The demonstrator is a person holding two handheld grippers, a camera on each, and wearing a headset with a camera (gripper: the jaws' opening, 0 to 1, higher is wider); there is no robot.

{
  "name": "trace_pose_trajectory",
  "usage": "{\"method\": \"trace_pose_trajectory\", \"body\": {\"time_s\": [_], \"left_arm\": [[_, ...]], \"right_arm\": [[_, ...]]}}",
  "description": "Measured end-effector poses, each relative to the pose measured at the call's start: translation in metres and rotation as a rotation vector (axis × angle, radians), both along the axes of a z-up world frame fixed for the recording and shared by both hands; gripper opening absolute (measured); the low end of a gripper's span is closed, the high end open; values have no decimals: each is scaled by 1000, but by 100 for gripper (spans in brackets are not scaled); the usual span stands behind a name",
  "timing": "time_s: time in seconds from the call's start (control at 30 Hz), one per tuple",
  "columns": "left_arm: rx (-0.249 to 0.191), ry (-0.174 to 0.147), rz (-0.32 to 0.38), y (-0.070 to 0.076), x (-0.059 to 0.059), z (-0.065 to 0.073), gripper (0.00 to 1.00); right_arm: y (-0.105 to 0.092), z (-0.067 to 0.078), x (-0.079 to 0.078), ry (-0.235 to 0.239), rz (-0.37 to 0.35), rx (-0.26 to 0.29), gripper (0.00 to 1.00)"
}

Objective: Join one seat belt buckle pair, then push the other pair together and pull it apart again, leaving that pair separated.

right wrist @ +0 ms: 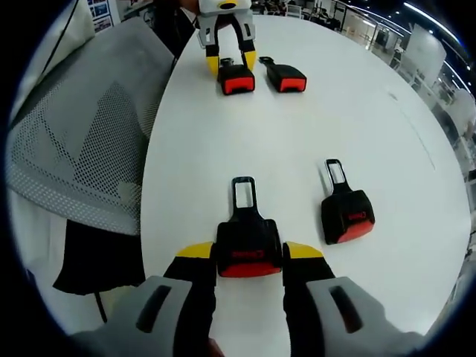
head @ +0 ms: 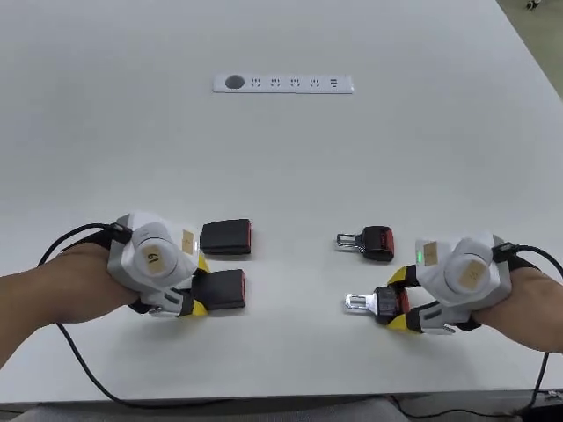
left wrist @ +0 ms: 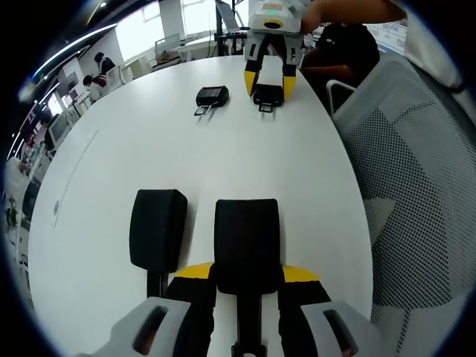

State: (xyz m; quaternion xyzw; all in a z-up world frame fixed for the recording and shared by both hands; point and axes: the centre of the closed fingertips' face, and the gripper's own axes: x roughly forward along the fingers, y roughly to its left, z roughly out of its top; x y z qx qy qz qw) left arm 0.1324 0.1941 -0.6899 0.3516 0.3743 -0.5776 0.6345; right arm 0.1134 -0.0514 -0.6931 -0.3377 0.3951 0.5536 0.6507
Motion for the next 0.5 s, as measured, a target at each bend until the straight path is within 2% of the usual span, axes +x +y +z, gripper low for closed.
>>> {"method": "trace_pose_trajectory", "body": {"time_s": [0.1, 0.23, 0.33, 0.5], "left_arm": [[17, -9, -39, 0, 0, -1, 33], [38, 14, -39, -1, 1, -2, 33], [59, 8, -79, -2, 0, -4, 33], [62, 18, -77, -1, 1, -6, 32]], "right_arm": [[0, 0, 0, 4, 7, -1, 33], [0, -3, 0, 3, 23, -15, 33], [0, -1, 0, 11, 23, -7, 33], [0, -2, 2, 12, 29, -2, 33]]}}
